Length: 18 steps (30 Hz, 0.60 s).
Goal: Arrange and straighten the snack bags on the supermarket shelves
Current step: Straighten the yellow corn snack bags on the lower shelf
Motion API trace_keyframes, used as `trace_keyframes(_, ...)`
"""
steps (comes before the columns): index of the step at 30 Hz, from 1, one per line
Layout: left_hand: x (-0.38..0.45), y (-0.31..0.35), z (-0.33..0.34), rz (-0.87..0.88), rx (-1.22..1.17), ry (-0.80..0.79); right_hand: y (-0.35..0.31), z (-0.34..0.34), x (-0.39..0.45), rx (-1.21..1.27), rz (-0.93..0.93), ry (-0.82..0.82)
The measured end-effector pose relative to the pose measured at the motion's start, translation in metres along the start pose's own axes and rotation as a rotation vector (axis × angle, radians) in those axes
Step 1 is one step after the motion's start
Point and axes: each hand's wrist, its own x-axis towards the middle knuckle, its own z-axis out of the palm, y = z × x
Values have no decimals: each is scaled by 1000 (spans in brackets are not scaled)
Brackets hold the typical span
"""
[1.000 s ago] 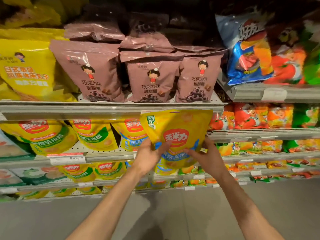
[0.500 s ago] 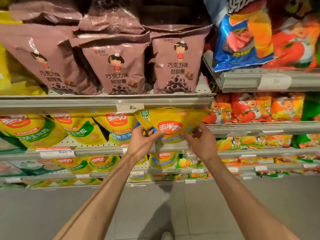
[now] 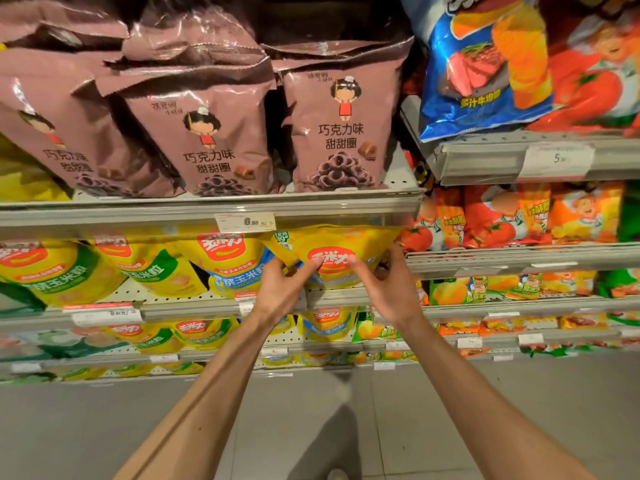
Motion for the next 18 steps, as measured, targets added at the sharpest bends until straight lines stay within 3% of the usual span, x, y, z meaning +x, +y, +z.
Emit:
trace_keyframes(7, 9, -9, 11, -122, 30, 45, -4, 6, 11, -124, 44, 57)
trace_keyframes(18, 28, -7, 18, -120, 109, 24, -6, 10, 22, -164, 61, 65)
